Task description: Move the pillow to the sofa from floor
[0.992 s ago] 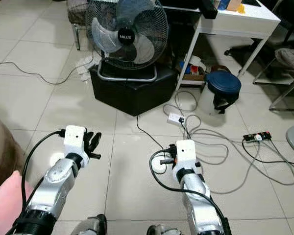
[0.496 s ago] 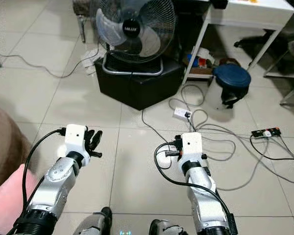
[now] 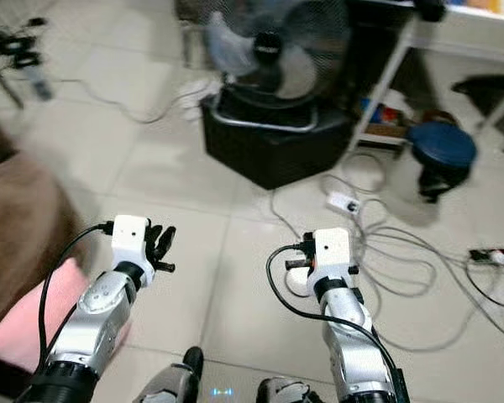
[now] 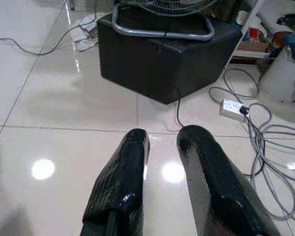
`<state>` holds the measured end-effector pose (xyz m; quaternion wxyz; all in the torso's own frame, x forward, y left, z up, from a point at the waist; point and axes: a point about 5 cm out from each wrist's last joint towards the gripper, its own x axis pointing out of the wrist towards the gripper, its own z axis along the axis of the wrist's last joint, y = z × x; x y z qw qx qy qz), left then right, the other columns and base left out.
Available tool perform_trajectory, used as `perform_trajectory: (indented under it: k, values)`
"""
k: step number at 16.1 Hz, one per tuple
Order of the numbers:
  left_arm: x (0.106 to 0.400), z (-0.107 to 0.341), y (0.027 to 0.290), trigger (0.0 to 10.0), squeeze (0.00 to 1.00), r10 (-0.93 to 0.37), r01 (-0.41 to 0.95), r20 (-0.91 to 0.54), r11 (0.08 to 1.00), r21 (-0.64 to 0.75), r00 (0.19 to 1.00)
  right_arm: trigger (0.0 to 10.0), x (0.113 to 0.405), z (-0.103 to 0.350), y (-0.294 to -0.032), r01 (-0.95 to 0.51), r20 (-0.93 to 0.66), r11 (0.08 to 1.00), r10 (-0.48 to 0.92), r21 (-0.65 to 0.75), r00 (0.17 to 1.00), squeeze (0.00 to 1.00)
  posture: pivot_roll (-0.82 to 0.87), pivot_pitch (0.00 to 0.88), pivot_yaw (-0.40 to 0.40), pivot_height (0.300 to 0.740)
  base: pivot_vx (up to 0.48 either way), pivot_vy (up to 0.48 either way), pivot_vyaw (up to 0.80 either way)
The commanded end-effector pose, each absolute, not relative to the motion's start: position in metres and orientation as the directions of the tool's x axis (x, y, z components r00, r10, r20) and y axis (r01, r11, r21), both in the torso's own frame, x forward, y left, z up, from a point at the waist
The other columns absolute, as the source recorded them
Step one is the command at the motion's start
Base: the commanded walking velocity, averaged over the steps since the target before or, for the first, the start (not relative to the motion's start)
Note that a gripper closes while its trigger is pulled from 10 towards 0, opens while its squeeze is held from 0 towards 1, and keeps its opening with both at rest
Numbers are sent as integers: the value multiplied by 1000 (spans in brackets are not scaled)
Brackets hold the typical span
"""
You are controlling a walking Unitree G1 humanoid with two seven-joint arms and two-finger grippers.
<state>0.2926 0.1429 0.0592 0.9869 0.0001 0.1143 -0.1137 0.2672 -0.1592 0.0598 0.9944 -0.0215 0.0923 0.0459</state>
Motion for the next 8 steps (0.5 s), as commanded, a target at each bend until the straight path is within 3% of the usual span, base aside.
perform_trajectory:
  k: [1, 8]
  values:
    - [290, 58, 140, 10000, 0, -238, 239, -232, 971, -25, 943, 10000, 265, 60, -161, -86, -183, 995, 76, -50, 980, 439, -107, 196, -66, 740, 0, 0, 750]
    - [290, 57, 139, 10000, 0, -241, 242, -238, 970, -25, 941, 10000, 263, 57, -159, -102, -193, 993, 89, -57, 977, 584, -102, 188, -70, 740, 0, 0, 754]
